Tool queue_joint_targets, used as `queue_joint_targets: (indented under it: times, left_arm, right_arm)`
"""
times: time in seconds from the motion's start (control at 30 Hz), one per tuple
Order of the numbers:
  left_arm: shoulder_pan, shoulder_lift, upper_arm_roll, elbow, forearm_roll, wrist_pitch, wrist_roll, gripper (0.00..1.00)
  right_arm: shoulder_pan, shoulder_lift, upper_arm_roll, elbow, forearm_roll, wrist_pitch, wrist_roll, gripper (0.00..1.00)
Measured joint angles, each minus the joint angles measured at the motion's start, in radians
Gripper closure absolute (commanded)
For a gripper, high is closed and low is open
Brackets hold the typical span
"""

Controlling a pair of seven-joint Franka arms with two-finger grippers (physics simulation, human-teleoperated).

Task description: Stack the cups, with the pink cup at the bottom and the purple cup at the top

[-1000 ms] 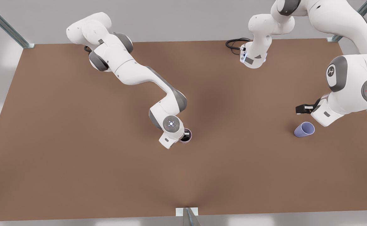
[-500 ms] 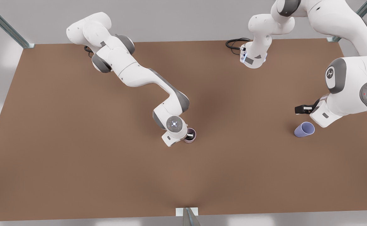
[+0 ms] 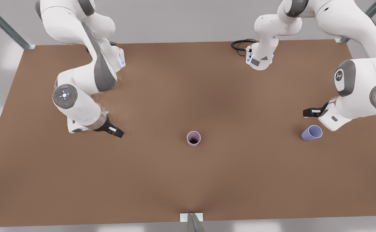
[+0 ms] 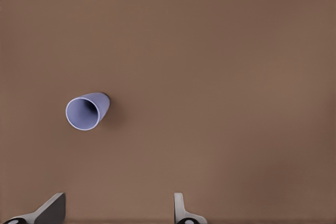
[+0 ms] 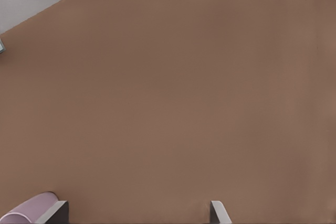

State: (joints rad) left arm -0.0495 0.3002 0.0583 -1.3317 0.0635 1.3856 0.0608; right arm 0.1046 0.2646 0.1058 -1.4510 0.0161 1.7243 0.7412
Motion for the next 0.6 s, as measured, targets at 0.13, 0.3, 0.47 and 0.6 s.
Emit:
queue_joint_targets:
  times: [0.13, 0.3, 0.47, 0.6]
  left_arm:
    - [-0.005, 0.005, 0.0, 0.0, 0.0, 0.001, 0.0, 0.0]
    - [-0.006, 0.006, 0.0, 0.0, 0.0, 0.001, -0.001, 0.0]
    - [-0.006, 0.006, 0.0, 0.0, 0.0, 0.001, -0.001, 0.0]
    - [-0.006, 0.006, 0.0, 0.001, 0.0, 0.001, -0.002, 0.0]
  right_arm:
    - [-0.108, -0.021, -0.179, 0.062, -0.011, -0.067, -0.175, 0.0]
    - [-0.121, -0.009, -0.192, 0.098, -0.001, -0.121, -0.353, 0.0]
    - [-0.131, -0.014, -0.201, 0.111, 0.046, -0.099, -0.487, 0.0]
    - [-0.132, -0.017, -0.203, 0.111, 0.058, -0.093, -0.569, 0.0]
